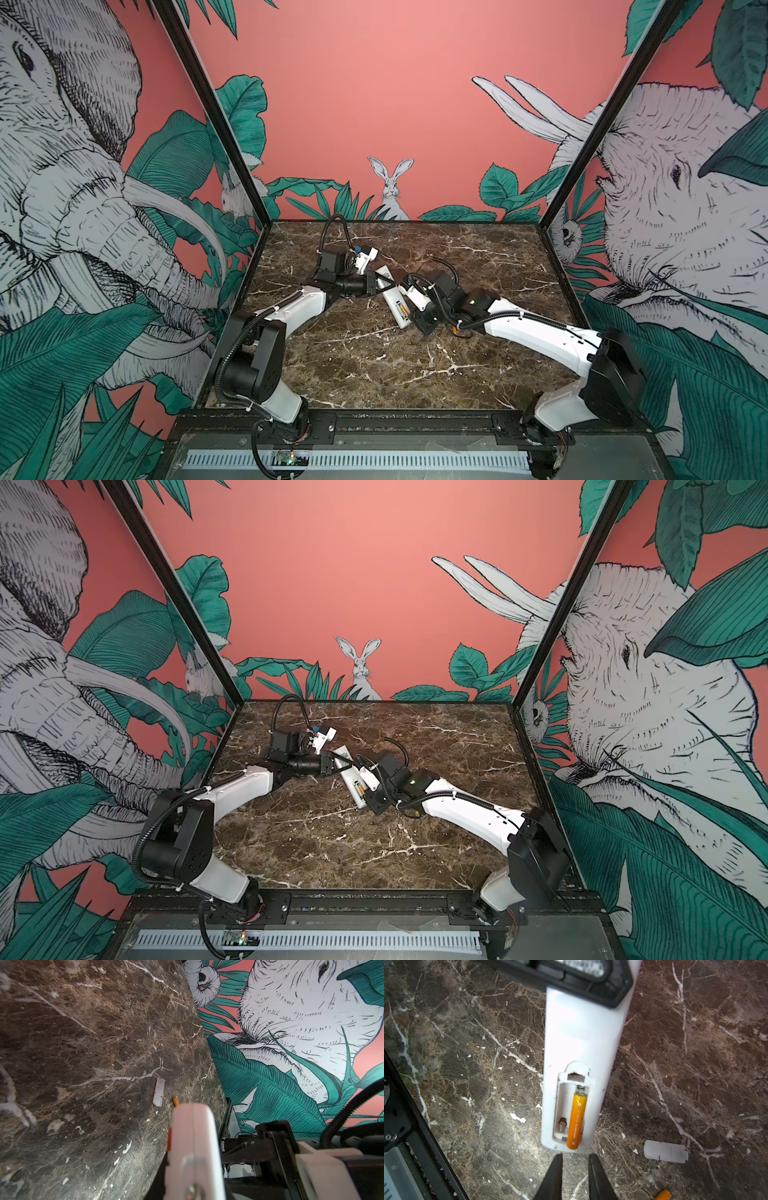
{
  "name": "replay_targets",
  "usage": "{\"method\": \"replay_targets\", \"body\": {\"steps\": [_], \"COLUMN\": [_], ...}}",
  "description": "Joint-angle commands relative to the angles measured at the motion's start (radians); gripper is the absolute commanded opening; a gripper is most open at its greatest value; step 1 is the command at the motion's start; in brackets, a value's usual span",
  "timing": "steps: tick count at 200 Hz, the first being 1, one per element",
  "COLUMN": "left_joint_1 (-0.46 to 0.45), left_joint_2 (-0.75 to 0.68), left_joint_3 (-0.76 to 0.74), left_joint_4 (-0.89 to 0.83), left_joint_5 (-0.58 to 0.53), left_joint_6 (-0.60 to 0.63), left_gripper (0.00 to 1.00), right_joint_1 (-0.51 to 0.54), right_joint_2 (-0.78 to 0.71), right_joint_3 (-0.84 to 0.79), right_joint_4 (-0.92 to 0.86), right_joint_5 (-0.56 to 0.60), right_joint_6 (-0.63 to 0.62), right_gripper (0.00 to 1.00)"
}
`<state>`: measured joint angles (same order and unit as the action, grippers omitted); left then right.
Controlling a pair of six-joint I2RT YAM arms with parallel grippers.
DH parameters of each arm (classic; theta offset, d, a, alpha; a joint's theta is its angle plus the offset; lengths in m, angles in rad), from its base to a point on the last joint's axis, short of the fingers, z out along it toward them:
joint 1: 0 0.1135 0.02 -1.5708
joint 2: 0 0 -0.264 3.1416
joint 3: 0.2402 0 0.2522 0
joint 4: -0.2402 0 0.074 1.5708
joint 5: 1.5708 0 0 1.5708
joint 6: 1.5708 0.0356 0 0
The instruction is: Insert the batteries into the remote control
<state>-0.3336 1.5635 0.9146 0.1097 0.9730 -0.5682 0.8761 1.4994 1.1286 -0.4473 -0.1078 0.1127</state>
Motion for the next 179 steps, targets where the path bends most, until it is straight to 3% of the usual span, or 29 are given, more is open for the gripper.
{"method": "replay_targets", "body": {"steps": [1, 179], "left_joint_1": [0.005, 0.01], "left_joint_2": [-0.026, -0.036], "left_joint_3": [0.0, -0.003], "left_joint_4": [-0.003, 0.011], "left_joint_5": [0.002, 0.02], "left_joint_6": [-0.002, -0.012], "left_gripper": [0.16, 0.17], "right_joint_1": [0.008, 0.008], "right_joint_2": [0.019, 0.085], "right_joint_3": [0.025, 0.041], "right_joint_4": [-0.001, 0.035], "right_joint_5": [0.005, -0.003], "right_joint_6": [0.015, 0.029], "right_gripper": [0.22, 0.09]}}
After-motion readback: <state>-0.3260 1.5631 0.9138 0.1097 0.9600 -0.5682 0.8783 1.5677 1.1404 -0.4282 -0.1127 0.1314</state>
